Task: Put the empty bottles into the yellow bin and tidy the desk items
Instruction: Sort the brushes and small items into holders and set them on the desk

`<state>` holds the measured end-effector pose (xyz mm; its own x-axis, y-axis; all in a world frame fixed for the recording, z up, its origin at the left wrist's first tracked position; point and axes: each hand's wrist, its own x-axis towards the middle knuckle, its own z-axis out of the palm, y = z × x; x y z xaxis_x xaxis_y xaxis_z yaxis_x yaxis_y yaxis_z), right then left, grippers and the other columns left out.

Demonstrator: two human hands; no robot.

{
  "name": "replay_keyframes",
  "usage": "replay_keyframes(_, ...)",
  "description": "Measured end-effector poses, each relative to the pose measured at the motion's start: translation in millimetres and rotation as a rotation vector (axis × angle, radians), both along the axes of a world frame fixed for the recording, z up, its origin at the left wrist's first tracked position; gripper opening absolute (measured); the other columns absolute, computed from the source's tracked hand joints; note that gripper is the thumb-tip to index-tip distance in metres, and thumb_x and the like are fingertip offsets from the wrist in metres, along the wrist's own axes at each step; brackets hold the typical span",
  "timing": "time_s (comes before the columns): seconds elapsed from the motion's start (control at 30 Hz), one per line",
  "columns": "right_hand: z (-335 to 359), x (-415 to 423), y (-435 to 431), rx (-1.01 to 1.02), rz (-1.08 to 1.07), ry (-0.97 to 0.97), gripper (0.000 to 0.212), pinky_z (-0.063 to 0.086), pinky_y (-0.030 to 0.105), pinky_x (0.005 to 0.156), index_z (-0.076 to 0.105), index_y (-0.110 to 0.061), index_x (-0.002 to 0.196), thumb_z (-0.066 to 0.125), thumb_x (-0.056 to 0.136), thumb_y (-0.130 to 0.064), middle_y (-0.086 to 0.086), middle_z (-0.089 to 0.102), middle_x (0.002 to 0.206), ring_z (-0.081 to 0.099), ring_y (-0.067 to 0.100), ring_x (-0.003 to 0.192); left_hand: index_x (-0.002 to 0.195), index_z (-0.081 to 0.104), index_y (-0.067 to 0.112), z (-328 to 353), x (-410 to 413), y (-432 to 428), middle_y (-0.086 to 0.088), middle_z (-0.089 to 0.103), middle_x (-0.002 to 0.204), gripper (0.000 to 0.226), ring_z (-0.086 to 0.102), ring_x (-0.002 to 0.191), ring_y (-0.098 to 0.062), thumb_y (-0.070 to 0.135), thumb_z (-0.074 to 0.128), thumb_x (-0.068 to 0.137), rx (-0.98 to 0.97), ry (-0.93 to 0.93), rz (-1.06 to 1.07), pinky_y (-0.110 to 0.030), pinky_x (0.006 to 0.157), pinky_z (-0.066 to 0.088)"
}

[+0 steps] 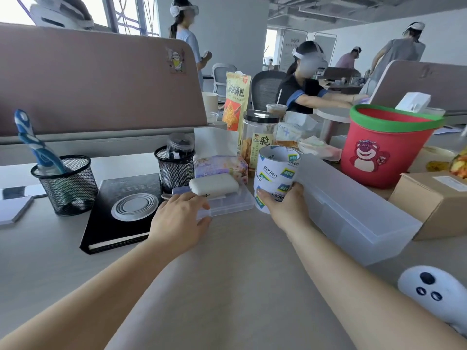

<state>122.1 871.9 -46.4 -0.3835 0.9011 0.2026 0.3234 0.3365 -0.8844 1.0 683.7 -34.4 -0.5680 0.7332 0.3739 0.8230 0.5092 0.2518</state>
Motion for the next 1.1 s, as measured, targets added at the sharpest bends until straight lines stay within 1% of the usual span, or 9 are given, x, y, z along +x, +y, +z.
replay_keyframes(0.07,3,-4,0,0.012,-0.008,-0.037,0.068,0.045,0.033,0.08,0.039,-0.005,0.12,0.074,0.076,-0.043,0.011,0.055,0.125,0.057,0.03,0.109,0.114,0.06,0.029,0,0,-1,0.008,0.056,0.126,0.028,0.048,0.12,-0.018,0.04,0.057,0.088,0.004,-0.007,-0.006,-0.032,0.095,0.036)
replay_keyframes(0.23,3,-20,5,0.029,-0.007,-0.054,0.066,0.047,0.036,0.079,0.04,-0.003,0.118,0.073,0.077,-0.043,0.014,0.056,0.123,0.058,0.032,0.107,0.115,0.058,0.031,0,-1,-4,0.011,0.055,0.125,0.029,0.047,0.12,-0.016,0.042,0.056,0.088,-0.007,-0.005,-0.015,-0.031,0.094,0.035)
replay_keyframes(0.33,6,-28,10,0.026,0.004,-0.076,0.063,0.04,0.031,0.073,0.04,-0.002,0.119,0.072,0.08,-0.041,0.014,0.056,0.124,0.057,0.032,0.109,0.114,0.059,0.031,1,-3,-2,0.01,0.058,0.122,0.028,0.051,0.116,-0.017,0.042,0.056,0.088,0.004,-0.005,-0.012,-0.031,0.093,0.036)
replay_keyframes(0.5,6,-39,21,-0.008,0.067,-0.043,0.064,0.045,0.034,0.082,0.038,-0.003,0.124,0.071,0.082,-0.038,0.012,0.056,0.128,0.056,0.03,0.113,0.112,0.06,0.023,24,-9,22,0.009,0.062,0.109,0.029,0.058,0.098,-0.014,0.037,0.062,0.087,0.22,-0.132,-0.057,-0.03,0.08,0.046)
replay_keyframes(0.63,6,-42,27,-0.032,0.092,-0.006,0.066,0.047,0.039,0.088,0.036,-0.003,0.124,0.072,0.08,-0.036,0.01,0.057,0.127,0.056,0.029,0.114,0.121,0.056,0.018,52,-15,65,0.006,0.06,0.116,0.051,0.058,0.099,-0.012,0.043,0.07,0.08,0.303,-0.372,-0.108,-0.03,0.084,0.049)
replay_keyframes(0.73,1,-43,31,-0.01,0.07,0.036,0.068,0.05,0.037,0.084,0.043,-0.006,0.121,0.079,0.072,-0.035,0.01,0.057,0.122,0.059,0.027,0.109,0.133,0.046,0.017,60,-15,95,0.005,0.055,0.13,0.074,0.055,0.11,-0.013,0.049,0.075,0.073,0.283,-0.489,-0.124,-0.032,0.09,0.047)
replay_keyframes(0.8,-2,-43,33,0.017,0.065,0.04,0.067,0.049,0.031,0.078,0.048,-0.01,0.121,0.081,0.068,-0.036,0.008,0.058,0.12,0.061,0.024,0.106,0.137,0.04,0.019,63,-14,111,0.004,0.051,0.135,0.083,0.052,0.118,-0.015,0.049,0.078,0.07,0.283,-0.562,-0.143,-0.03,0.09,0.045)
replay_keyframes(0.97,-4,-41,36,0.032,0.077,0.063,0.062,0.04,0.025,0.078,0.047,-0.011,0.123,0.079,0.073,-0.026,0.007,0.058,0.121,0.058,0.023,0.109,0.143,0.028,0.021,63,-13,136,-0.001,0.048,0.138,0.091,0.052,0.119,-0.021,0.042,0.079,0.071,0.24,-0.637,-0.192,-0.036,0.094,0.047)
replay_keyframes(1.1,1,-38,33,0.054,0.093,0.074,0.054,0.036,0.018,0.073,0.049,-0.011,0.121,0.077,0.076,-0.02,0.004,0.061,0.119,0.058,0.02,0.109,0.145,0.028,0.022,58,-14,145,-0.001,0.045,0.142,0.093,0.053,0.12,-0.022,0.035,0.082,0.07,0.269,-0.683,-0.228,-0.042,0.097,0.048)
